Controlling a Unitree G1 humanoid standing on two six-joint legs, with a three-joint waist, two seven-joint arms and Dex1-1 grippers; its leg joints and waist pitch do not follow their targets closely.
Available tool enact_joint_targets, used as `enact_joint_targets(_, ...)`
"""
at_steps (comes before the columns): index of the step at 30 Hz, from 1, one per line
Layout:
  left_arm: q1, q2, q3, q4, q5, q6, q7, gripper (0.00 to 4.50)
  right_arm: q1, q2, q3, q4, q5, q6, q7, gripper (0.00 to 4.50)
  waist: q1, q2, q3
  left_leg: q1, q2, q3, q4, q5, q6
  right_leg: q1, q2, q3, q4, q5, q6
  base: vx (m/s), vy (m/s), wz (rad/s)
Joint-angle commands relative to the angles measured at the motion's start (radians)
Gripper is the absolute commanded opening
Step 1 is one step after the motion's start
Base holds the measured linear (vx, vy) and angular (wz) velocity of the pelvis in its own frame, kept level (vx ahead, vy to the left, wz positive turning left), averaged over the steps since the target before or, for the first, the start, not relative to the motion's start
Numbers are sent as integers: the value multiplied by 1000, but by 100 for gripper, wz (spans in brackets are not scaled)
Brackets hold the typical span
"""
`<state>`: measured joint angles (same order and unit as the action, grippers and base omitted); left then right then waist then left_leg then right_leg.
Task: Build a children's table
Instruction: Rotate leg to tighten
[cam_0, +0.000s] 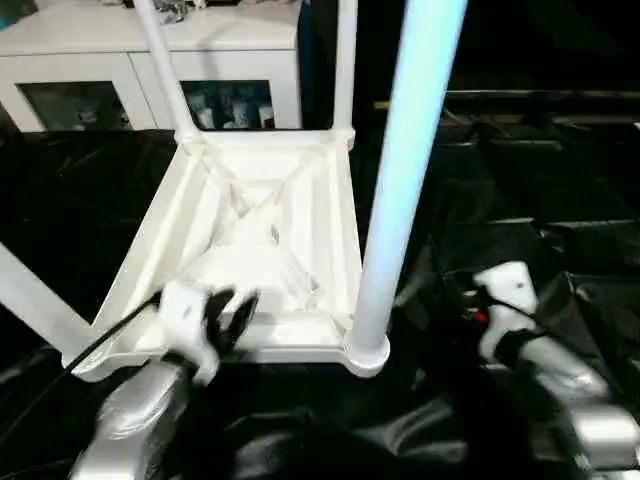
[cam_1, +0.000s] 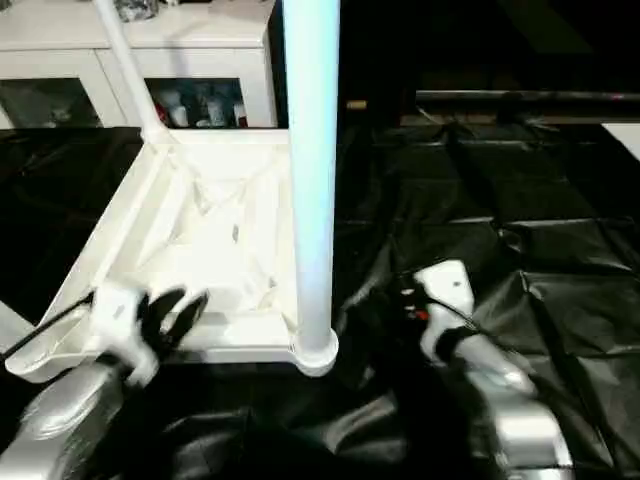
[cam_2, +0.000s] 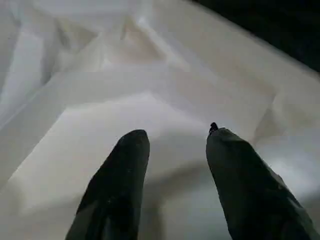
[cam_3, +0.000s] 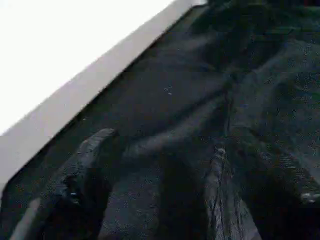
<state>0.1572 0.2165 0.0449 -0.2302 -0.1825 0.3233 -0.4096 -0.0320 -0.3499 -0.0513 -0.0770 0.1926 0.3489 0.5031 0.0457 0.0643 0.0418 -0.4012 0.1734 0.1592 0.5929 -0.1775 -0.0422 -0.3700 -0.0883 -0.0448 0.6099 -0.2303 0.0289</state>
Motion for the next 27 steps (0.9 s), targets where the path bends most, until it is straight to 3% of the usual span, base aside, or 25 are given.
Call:
enact_joint_targets(1, -5, -3, 18, -17, 9, 2, 10, 252, 10, -5, -5, -17, 25, -5, 40, 408, 5, -11, -57, 18, 43, -11, -63, -127, 105, 33, -41, 26, -60, 85, -224, 0, 0, 0)
enact_joint_targets(5, -62, -43, 32, 22, 46, -10, 109, 284, 14, 14, 10, -16, 15, -19, 18, 433, 17, -11, -47, 30, 50, -5, -74, -233, 65, 23, -42, 30, -76, -83, -216, 0, 0, 0)
enact_joint_targets(6, -67, -47, 33, 25, 46, -8, 117, 293, 15, 16, 13, -16, 15, -21, 14, 442, 20, -16, -46, 33, 49, -3, -76, -267, 45, 21, -44, 32, -79, -146, -203, 0, 0, 0)
enact_joint_targets(9, -97, -67, 20, 40, 39, 8, 149, 318, 16, 46, 48, 8, -26, -32, -39, 450, 15, -14, -39, 32, 47, -7, -87, -342, -6, 18, -46, 33, -90, -283, -154, 0, 0, 0)
enact_joint_targets(11, -96, -71, 15, 41, 38, 19, 150, 322, 21, 61, 51, 2, -26, -34, -48, 450, 14, -16, -40, 33, 45, -9, -88, -363, -19, 14, -47, 36, -94, -326, -128, 0, 0, 0)
enact_joint_targets(12, -93, -84, 19, 31, 26, 15, 146, 340, 28, 74, 54, -10, -23, -31, -50, 450, 11, -15, -45, 21, 44, -9, -84, -280, -11, 11, -42, 38, -90, -229, -137, 0, 0, 0)
enact_joint_targets(13, -90, -86, 15, 28, 31, 24, 149, 352, 32, 80, 58, -16, -24, -30, -52, 450, 13, -15, -51, 9, 39, -4, -74, -145, 29, 5, -32, 32, -80, -52, -179, 0, 0, 0)
enact_joint_targets(15, -90, -84, 6, 31, 45, 34, 153, 360, 38, 89, 62, -22, -26, -29, -60, 450, 13, -16, -60, 8, 32, 2, -65, -114, 64, 3, -30, 27, -75, 14, -212, 0, 0, 0)
enact_joint_targets(16, -90, -82, 3, 34, 50, 34, 153, 364, 40, 94, 64, -24, -27, -29, -64, 450, 15, -15, -70, 0, 29, 3, -54, -71, 119, -1, -30, 21, -70, 65, -239, 0, 0, 0)
enact_joint_targets(17, -90, -77, -5, 39, 60, 29, 159, 372, 45, 98, 67, -25, -26, -31, -69, 450, 14, -14, -71, -6, 29, 3, -51, -70, 147, -9, -28, 17, -72, 59, -251, 0, 0, 0)
enact_joint_targets(18, -90, -76, -6, 41, 62, 26, 161, 383, 46, 100, 67, -24, -25, -32, -71, 450, 14, -13, -71, -8, 30, 3, -53, -84, 153, -10, -27, 15, -73, 37, -254, 0, 0, 0)
enact_joint_targets(19, -90, -74, -6, 42, 63, 24, 163, 393, 46, 101, 67, -23, -24, -33, -73, 450, 15, -12, -67, -2, 31, 5, -56, -159, 146, -12, -29, 15, -80, -44, -247, 0, 0, 0)
enact_joint_targets(20, -89, -72, -5, 43, 63, 23, 168, 397, 47, 104, 66, -19, -25, -37, -82, 450, 10, -12, -45, 24, 40, -4, -75, -442, 45, -15, -39, 18, -106, -422, -155, 0, 0, 0)
enact_joint_targets(22, -83, -68, 0, 38, 62, 23, 169, 416, 49, 103, 64, -18, -26, -40, -86, 450, 4, -10, -32, 36, 40, -18, -85, -570, -37, -27, -40, 18, -125, -569, -68, -61, 24, -3)
enact_joint_targets(24, -75, -61, 2, 30, 66, 24, 167, 427, 53, 100, 65, -19, -28, -40, -86, 450, 0, -9, -28, 46, 39, -26, -91, -635, -69, -29, -40, 16, -133, -605, -31, -32, 12, -2)
enact_joint_targets(27, -59, -55, 2, 23, 73, 29, 161, 443, 61, 92, 67, -12, -40, -43, -84, 450, -8, -8, -30, 43, 38, -34, -104, -662, -81, -15, -43, 14, -136, -577, -22, 0, 0, 0)
